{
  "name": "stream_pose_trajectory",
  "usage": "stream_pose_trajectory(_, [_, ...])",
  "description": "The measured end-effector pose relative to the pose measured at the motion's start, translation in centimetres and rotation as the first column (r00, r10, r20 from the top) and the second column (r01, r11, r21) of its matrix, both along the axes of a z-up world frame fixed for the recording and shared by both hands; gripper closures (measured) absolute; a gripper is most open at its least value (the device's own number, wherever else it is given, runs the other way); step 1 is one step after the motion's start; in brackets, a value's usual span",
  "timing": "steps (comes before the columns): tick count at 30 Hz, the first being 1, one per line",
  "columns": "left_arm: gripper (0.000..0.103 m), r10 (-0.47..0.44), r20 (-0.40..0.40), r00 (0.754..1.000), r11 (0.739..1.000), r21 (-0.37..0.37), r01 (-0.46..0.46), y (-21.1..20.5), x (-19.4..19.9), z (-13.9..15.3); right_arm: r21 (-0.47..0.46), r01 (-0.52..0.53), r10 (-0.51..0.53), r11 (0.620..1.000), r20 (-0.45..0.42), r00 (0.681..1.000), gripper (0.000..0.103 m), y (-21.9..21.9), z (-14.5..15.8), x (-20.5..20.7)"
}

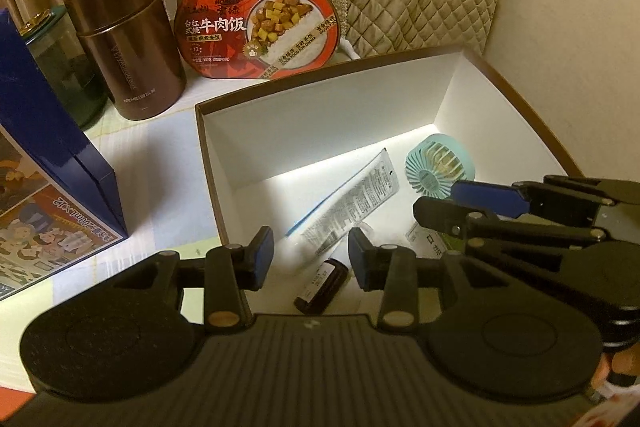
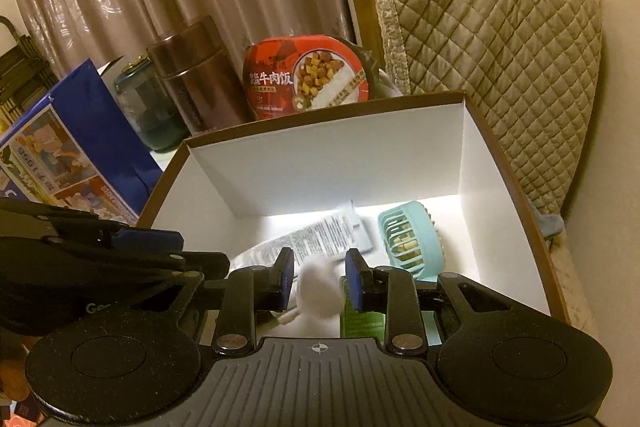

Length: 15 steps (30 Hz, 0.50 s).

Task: Organize rigid objects
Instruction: 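Open both tools to drop the tube and pill bottle into the box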

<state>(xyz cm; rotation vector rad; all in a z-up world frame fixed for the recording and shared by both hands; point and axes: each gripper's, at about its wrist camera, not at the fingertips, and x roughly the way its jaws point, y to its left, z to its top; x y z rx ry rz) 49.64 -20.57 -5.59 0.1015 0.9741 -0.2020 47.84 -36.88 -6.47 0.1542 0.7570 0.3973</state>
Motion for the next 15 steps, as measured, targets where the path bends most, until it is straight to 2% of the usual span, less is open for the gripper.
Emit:
stream_pose_trajectory(5, [0.066, -0.015, -0.003, 1.000, 1.000, -0.015, 0.015, 0.0, -0.6, 0.3, -0.010, -0.001, 0.001, 1.000, 0.001, 1.000, 0.066, -0.4, 0.1, -0.4])
stream_pose_trajectory(15, [0.066, -0.042, 0.013, 0.999, 0.998, -0.039, 0.042, -0.3, -2.6, 1.1, 0.000, 0.006, -0.006, 1.000, 0.012, 1.000, 0.062, -1.4, 0.8, -2.7])
